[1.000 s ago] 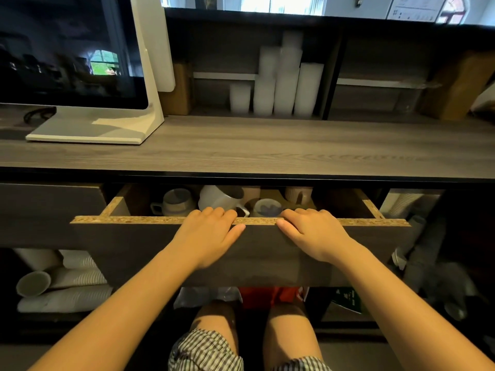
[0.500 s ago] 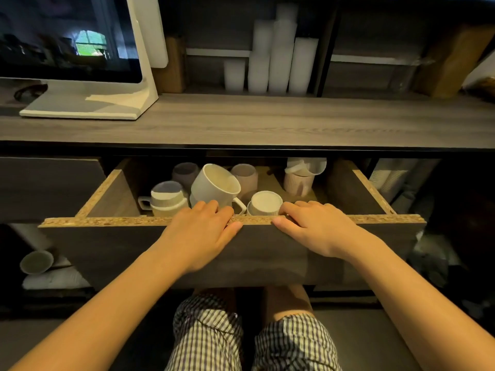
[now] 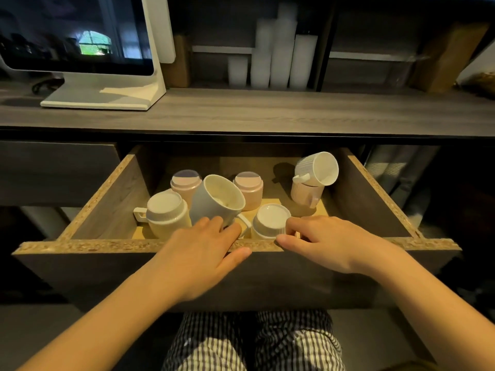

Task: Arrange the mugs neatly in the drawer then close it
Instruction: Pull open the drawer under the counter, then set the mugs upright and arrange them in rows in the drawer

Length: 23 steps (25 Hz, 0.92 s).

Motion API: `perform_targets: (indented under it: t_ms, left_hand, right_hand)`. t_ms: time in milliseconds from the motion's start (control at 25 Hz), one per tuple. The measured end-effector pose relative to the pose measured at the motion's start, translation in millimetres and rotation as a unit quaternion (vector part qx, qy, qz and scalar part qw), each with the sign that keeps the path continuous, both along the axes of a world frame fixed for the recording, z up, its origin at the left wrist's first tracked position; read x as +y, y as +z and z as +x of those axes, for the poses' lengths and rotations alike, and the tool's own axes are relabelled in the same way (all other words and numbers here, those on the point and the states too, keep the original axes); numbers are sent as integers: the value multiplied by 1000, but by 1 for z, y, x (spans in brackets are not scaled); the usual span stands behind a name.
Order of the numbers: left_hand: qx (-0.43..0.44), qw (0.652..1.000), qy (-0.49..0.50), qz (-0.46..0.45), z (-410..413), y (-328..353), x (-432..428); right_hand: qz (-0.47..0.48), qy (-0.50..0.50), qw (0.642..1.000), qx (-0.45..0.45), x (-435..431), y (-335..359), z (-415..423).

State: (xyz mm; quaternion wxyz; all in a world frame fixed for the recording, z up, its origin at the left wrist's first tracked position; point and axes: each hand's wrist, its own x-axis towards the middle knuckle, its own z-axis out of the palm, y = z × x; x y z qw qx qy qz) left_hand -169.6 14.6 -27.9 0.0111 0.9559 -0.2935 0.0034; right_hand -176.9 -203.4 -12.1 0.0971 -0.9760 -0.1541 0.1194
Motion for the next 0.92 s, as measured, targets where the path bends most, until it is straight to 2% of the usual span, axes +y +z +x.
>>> perform_targets:
  t_ms: [320,480,600,760,920]
  left_hand:
    - [18,1000,10,-2,-5,5,-4]
    - [89,996,2,-1,2,17,-1]
    - [154,988,1,-33,12,32,2]
    - [129,991,8,-34,33,55,7]
    - [103,994,27,-6,70,79,12]
  right_hand:
    - [-13,-10,1000,8,2,2,-3]
    - [-13,-9,998,62,1,11,8]
    - [-11,0,997,75,5,20,24]
    - [6,7,1000,29,15,33,53]
    - [-9,25,999,21,25,49,94]
